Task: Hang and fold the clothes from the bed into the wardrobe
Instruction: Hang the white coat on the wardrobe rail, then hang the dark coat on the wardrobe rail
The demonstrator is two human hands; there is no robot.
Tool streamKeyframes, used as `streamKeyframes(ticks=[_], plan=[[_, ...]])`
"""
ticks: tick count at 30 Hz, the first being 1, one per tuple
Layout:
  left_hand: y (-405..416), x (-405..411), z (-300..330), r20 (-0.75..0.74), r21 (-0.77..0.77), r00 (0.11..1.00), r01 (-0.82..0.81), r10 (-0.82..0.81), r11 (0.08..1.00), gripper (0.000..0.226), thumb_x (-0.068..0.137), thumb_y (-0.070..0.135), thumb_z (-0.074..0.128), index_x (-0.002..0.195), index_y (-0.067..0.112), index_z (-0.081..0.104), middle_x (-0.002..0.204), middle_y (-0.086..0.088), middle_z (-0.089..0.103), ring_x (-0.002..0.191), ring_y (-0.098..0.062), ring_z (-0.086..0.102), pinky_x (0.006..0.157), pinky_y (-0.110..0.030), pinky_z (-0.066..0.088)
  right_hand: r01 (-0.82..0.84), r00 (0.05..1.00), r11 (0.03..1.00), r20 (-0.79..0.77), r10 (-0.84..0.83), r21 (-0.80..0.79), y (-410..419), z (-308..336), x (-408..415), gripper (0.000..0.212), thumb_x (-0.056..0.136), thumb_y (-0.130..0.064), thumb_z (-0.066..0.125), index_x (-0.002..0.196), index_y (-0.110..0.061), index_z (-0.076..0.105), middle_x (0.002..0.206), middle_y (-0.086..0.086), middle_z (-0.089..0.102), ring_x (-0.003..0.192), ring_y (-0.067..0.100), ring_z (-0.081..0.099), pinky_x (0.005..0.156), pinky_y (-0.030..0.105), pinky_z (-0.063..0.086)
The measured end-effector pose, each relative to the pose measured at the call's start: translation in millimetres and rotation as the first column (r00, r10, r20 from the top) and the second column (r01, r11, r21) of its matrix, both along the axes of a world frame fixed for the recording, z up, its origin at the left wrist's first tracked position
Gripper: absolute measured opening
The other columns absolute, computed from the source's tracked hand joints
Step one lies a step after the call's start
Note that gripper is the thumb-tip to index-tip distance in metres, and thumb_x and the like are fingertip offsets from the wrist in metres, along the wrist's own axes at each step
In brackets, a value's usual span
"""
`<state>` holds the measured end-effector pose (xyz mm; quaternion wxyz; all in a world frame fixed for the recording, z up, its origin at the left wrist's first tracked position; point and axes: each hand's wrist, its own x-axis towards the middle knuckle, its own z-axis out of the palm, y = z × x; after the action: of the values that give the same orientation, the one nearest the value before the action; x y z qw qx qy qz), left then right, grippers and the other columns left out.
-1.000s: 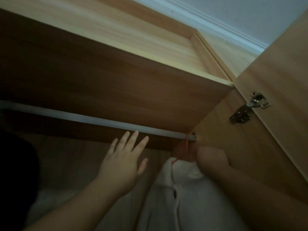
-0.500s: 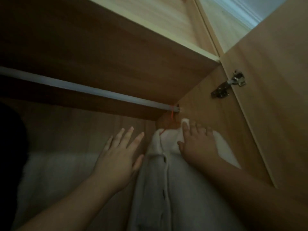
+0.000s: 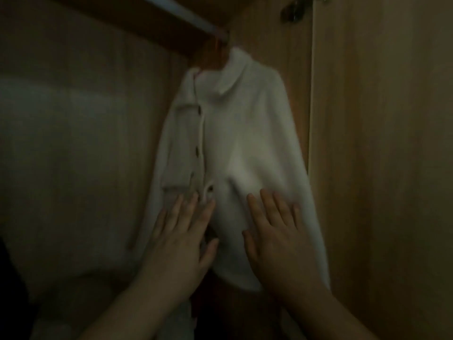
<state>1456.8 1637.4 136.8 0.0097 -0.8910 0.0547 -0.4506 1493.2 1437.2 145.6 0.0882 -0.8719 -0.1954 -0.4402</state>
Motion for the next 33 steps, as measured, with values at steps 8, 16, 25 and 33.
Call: streamKeyframes(ticks=[8,16,25,33], plan=[[-103.4,-87.2,-100.3,-0.239,-0.099,0.97,0.024,-0.047,0.995,0.072,0.091,0.063,0.023,0.154,0.042,-0.004,0.165,0.003,0.004,0.152,-0.023,0.004,0.121,-0.049,0.018,-0.033,0.957,0.999,-0.288,0.024,-0.026,-95.5,-107.0,-98.1,0.067,0.097,-0.052,0.027,0.157,-0.036,0.001,0.166,-0.006,0.003,0.153,0.017,-0.003,0.123,0.048,0.005],[-271.9,-189.9,-208.0,-0.441,-0.235,0.881,0.07,-0.171,0.969,0.075,0.088,0.066,0.028,0.156,0.038,0.012,0.162,-0.003,0.026,0.15,-0.026,0.017,0.116,-0.049,0.028,0.087,0.89,0.996,-0.448,-0.089,-0.025,-271.7,-209.5,-226.3,0.068,0.093,-0.053,0.036,0.156,-0.033,0.017,0.166,-0.004,0.013,0.153,0.019,0.001,0.123,0.048,0.012],[-462.7,-271.1,-276.3,-0.594,-0.232,0.663,0.403,-0.457,0.886,0.074,0.09,0.066,0.023,0.156,0.041,0.0,0.166,0.0,0.01,0.152,-0.023,0.004,0.121,-0.046,0.013,0.438,0.713,0.899,-0.604,-0.355,-0.011,-453.9,-289.3,-365.9,0.07,0.088,-0.052,0.039,0.154,-0.031,0.027,0.163,0.002,0.024,0.151,0.027,0.018,0.119,0.053,0.022],[-576.7,-292.4,-321.3,-0.721,-0.157,0.477,0.593,-0.502,0.79,0.073,0.09,0.063,0.031,0.156,0.033,0.02,0.161,-0.008,0.028,0.148,-0.032,0.026,0.114,-0.054,0.032,0.671,0.55,0.742,-0.667,-0.502,-0.006,-536.4,-331.5,-437.4,0.069,0.088,-0.05,0.04,0.153,-0.029,0.031,0.161,0.003,0.029,0.15,0.027,0.024,0.117,0.054,0.026]])
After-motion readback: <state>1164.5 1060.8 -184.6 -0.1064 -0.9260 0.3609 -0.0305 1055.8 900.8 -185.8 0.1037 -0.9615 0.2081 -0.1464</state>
